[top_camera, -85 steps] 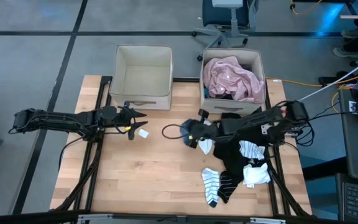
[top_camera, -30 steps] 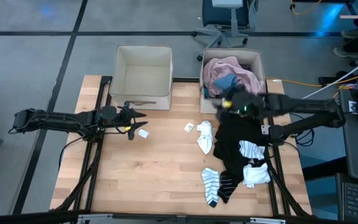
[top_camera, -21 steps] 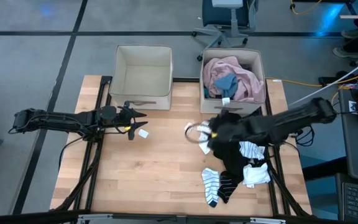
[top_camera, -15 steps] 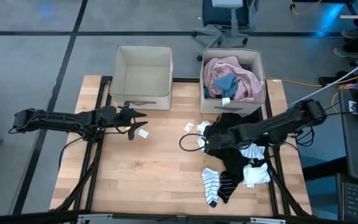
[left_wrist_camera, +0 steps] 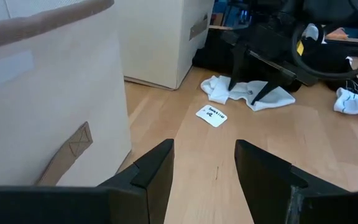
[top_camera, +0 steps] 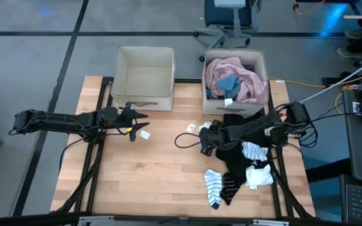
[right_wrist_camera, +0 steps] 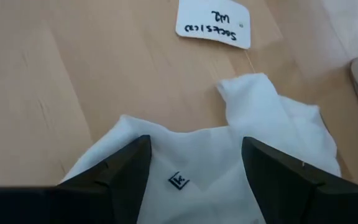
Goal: Sort clothes
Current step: Put the left white sock into the left laundry organizer
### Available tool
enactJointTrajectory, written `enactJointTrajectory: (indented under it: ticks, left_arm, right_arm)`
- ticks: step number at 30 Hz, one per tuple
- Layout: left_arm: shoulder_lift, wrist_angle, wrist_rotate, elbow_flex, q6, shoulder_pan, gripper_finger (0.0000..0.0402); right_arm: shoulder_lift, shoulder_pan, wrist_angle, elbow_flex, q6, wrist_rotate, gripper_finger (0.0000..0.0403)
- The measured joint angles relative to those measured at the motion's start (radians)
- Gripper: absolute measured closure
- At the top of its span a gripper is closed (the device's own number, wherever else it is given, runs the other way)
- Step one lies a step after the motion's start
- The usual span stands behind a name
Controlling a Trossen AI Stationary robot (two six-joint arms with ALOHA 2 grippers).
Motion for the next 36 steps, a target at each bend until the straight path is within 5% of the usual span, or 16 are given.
enactJointTrajectory:
  ticks: [9,23,36]
  left_arm:
    - [0.000,-0.002,0.000,0.000,0.003,0.000,0.0240]
    - [0.000,-0.003,0.000,0.000,0.004,0.000,0.0240]
    - [0.000,-0.003,0.000,0.000,0.003,0.000,0.0240]
  right_arm:
    - [0.020,-0.001,0.003,0.000,0.009,-0.008,0.0177]
    - [0.022,0.000,-0.016,-0.003,0.010,-0.004,0.0386]
    - [0.010,0.001,-0.012,0.001,-0.009,-0.004,0.0394]
